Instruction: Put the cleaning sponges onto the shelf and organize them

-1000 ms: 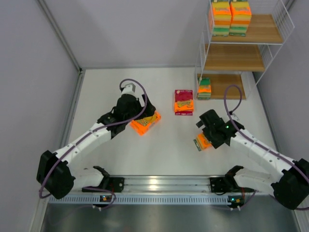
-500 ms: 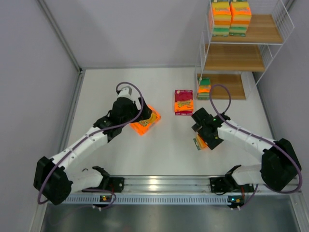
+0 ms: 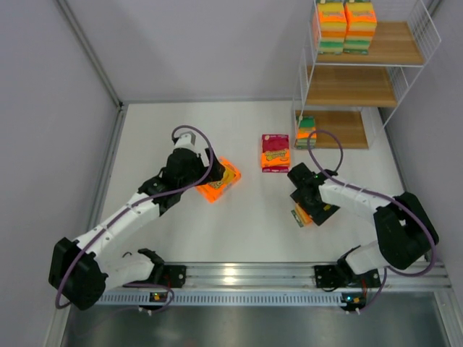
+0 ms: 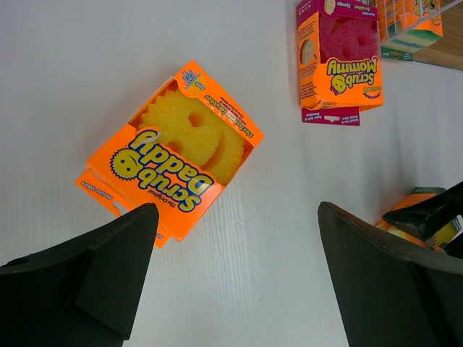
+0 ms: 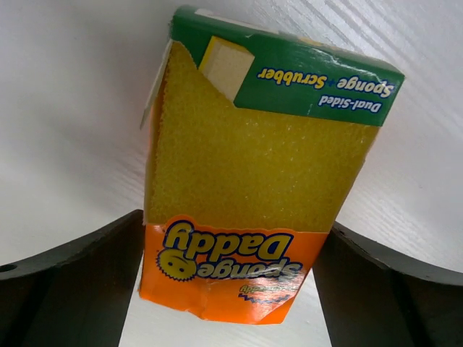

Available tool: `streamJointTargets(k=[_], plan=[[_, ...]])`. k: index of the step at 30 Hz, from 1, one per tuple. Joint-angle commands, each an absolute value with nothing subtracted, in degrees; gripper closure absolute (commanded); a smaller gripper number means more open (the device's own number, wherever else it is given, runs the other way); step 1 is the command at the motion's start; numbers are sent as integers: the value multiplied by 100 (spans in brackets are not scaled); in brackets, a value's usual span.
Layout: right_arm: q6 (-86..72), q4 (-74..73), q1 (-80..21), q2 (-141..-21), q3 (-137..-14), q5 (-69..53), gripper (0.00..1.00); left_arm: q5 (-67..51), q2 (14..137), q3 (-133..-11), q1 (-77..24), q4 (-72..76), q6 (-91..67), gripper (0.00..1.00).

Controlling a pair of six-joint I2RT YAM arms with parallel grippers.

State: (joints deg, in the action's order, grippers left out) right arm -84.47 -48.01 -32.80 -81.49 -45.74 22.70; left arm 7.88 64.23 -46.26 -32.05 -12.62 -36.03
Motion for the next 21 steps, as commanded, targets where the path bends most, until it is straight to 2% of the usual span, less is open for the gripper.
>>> streamJointTargets(k=[1, 4, 7, 11, 17, 18, 19, 21], plan=[[-7981, -4439, -3103, -8297, -4780, 2425, 12, 861, 6240, -4588, -3173, -1107, -3524, 2], [-7446, -4351, -3094, -8271, -4895, 2609, 27, 835, 6231, -4614, -3147, -1107, -3524, 2], [-6621, -4281, -3094, -8192, -5079, 2943, 29, 817, 6240, -4606, -3129, -1107, -3498, 2], [-4315, -3491, -2857, -7946, -5229, 2831, 37, 756, 6275, -4641, -3111, -1107, -3384, 2], [-1105, -1733, -1838, -7095, -4870, 1917, 39, 800, 6302, -4676, -3059, -1099, -3121, 2], [-794, -1540, -1611, -6988, -4800, 1751, 38, 800, 6319, -4702, -3041, -1107, -3103, 2], [-504, -1312, -1487, -6918, -4729, 1288, 30, 791, 6319, -4711, -3024, -1107, -3085, 2], [199, -1231, -1084, -6987, -4781, 1021, 28, 782, 6372, -4728, -2997, -1107, -3111, 2]])
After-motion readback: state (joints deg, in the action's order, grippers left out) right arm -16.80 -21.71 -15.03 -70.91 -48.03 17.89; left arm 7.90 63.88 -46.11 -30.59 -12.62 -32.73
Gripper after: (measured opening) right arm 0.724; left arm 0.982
